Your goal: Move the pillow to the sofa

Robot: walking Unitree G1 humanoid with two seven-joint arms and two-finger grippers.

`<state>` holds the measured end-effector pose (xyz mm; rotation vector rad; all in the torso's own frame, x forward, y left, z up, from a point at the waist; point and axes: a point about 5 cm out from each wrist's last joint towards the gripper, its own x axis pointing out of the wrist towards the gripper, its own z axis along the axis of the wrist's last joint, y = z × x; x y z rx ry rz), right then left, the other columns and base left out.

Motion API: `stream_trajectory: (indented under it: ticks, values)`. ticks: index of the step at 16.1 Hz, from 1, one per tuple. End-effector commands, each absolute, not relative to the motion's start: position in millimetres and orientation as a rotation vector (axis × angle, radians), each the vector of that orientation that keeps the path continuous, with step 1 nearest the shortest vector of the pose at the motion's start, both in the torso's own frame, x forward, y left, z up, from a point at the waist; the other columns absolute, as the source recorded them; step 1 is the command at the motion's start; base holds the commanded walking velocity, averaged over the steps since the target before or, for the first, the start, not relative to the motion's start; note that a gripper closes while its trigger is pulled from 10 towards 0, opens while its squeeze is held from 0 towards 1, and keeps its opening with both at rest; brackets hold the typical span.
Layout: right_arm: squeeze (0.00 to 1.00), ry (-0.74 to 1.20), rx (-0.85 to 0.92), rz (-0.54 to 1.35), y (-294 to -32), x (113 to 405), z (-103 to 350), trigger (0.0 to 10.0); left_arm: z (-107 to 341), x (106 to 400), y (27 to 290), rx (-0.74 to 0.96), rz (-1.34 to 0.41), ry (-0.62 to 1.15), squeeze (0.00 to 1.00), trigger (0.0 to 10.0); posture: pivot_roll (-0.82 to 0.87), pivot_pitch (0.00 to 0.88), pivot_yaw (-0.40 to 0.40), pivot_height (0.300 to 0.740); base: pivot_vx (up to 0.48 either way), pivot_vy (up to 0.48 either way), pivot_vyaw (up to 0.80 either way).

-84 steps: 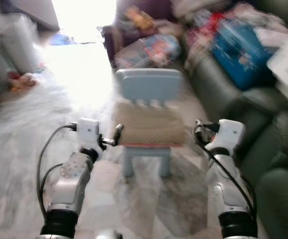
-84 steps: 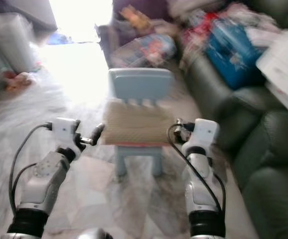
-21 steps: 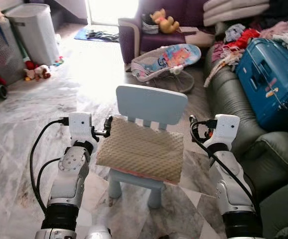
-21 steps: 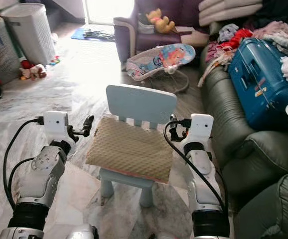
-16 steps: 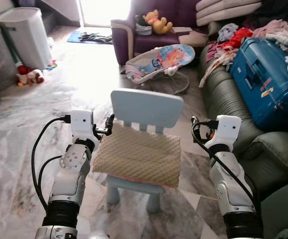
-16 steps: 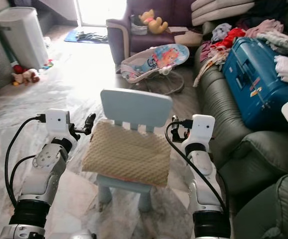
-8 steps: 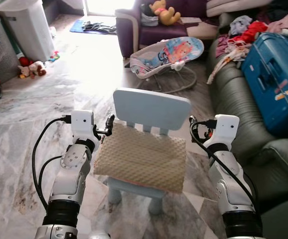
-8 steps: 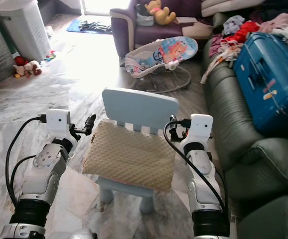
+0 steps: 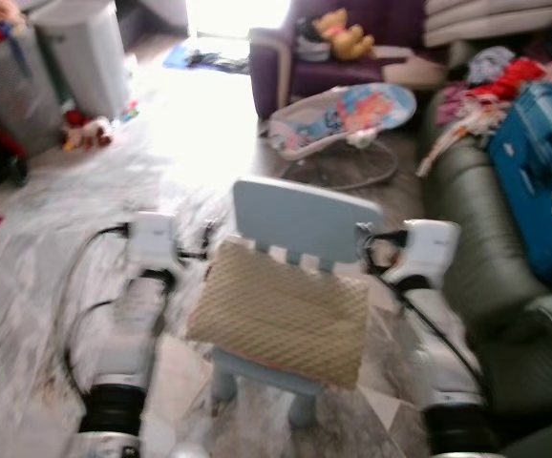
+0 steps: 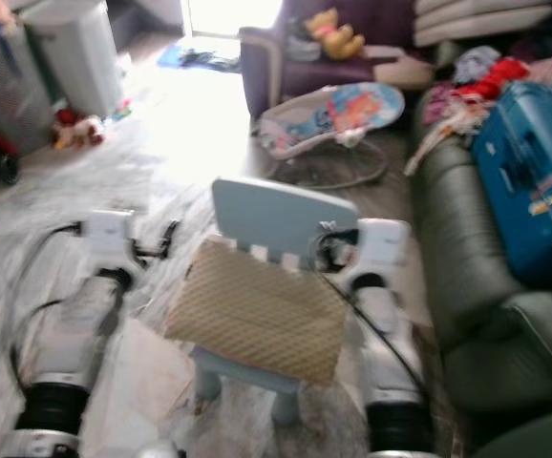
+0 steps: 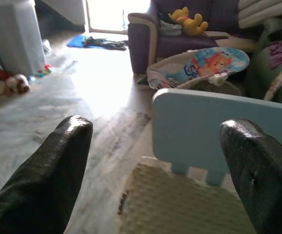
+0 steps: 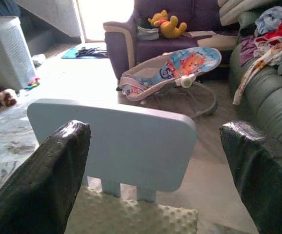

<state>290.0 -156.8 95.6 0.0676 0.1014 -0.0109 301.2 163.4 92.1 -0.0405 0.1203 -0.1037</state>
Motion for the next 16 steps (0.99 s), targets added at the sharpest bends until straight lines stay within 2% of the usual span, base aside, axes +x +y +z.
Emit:
stream_trajectory:
  ticks: [1, 7, 16]
  values:
    - [0.0, 0.107, 0.054, -0.043, -168.8, 289.4, 96.0, 10.0, 93.5, 302.2, 151.9, -0.053, -0.142, 0.115, 0.0, 10.0, -0.05, 0.0, -0.031, 0.74, 0.3, 0.0, 0.0]
    - [0.0, 0.112, 0.051, -0.042, -168.7, 288.6, 95.7, 10.0, 92.5, 300.2, 151.5, -0.059, -0.142, 0.117, 0.0, 10.0, -0.05, 0.0, -0.033, 0.74, 0.286, 0.0, 0.0]
    - [0.0, 0.121, 0.07, -0.043, -167.6, 284.7, 96.2, 10.0, 89.3, 296.6, 154.7, -0.052, -0.118, 0.137, 0.0, 10.0, -0.05, 0.0, -0.037, 0.74, 0.0, 0.0, 0.0]
